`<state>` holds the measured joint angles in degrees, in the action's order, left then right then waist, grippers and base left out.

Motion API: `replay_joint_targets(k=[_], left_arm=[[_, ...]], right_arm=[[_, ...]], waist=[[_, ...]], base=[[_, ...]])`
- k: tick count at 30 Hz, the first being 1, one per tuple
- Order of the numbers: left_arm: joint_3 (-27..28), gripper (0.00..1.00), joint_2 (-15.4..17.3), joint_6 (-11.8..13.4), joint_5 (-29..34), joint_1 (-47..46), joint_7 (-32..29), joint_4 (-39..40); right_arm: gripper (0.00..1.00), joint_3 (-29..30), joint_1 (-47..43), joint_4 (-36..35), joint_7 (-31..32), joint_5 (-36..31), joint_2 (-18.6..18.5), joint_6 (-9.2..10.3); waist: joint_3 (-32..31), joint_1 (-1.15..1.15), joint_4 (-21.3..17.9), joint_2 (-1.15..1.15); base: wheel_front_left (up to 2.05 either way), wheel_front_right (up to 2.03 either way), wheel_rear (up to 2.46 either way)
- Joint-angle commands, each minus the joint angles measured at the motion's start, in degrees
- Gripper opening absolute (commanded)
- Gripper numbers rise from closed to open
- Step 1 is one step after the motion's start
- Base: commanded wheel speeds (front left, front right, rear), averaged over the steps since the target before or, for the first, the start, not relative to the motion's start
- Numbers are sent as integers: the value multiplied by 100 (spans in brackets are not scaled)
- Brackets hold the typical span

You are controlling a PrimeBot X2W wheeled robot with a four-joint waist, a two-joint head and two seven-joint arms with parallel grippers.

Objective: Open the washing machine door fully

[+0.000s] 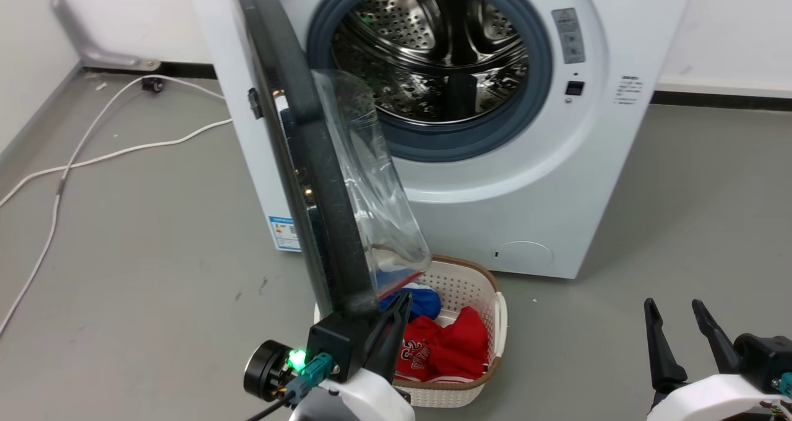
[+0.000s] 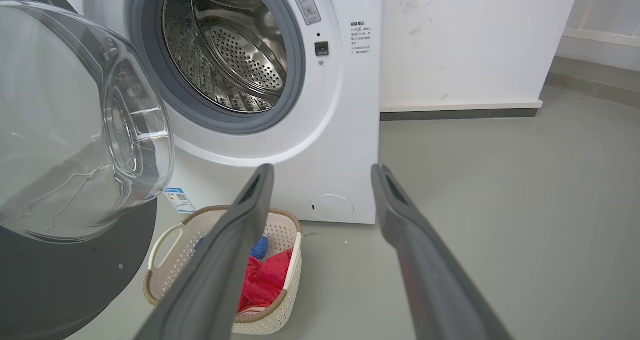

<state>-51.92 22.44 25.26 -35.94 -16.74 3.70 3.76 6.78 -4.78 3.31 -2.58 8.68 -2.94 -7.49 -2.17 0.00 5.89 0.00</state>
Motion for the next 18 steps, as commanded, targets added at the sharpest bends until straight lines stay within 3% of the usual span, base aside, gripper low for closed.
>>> replay_joint_targets(k=[1,18], left_arm=[[50,0,102,105,50,117,18,106],[300,0,396,498,-75,527,134,542]], right_arm=[[100,-7,-40,-26,-34,51,8,-1],[100,100,66,-106,-79,41,6,-1]], waist=[[28,0,150,0],[185,0,1417,0]], base=[[0,0,0],[0,0,0]])
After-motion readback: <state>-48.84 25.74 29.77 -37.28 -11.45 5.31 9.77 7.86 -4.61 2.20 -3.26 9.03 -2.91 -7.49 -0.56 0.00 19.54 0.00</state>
